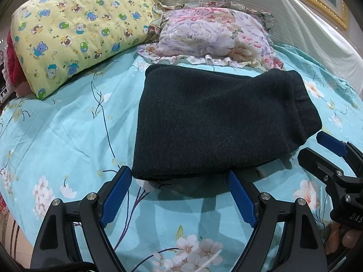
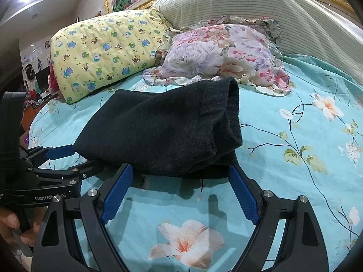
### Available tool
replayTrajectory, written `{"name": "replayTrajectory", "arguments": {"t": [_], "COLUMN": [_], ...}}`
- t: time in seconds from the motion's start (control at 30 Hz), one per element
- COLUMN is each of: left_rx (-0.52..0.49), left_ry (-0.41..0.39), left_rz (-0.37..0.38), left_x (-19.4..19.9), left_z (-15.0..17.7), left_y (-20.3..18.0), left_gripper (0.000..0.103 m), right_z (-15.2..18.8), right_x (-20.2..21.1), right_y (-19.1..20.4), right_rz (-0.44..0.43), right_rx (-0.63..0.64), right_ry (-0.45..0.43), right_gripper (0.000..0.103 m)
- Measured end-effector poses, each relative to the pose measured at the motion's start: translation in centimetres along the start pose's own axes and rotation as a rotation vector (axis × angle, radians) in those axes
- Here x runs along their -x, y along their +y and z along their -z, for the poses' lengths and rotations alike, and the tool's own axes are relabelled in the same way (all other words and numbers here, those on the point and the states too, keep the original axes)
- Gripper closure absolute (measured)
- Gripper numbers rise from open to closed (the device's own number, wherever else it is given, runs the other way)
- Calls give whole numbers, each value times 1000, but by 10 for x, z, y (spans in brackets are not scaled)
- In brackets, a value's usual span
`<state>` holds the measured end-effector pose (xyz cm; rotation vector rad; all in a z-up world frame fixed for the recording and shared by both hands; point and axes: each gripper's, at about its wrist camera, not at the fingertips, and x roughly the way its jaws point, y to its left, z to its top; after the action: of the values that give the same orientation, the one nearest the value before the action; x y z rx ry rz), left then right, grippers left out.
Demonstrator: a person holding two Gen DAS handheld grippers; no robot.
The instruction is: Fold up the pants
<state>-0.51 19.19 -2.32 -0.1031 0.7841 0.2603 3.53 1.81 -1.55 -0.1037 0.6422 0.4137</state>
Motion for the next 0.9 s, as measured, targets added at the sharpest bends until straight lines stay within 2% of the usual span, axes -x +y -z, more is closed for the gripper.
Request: {"name": "replayTrajectory", "arguments": {"t": [0.9], "left_rx": [17], "left_ry": [-27], "left_rz": [3], "left_x": [6], "left_z": [-14], "left_y": [1], "left_gripper": [17], "right_z": [-12], "right_x": [7], "right_y": [-1], "right_rz": [3], "right_rx": [-24], "right_ry": [-35], "right_gripper": [15]}}
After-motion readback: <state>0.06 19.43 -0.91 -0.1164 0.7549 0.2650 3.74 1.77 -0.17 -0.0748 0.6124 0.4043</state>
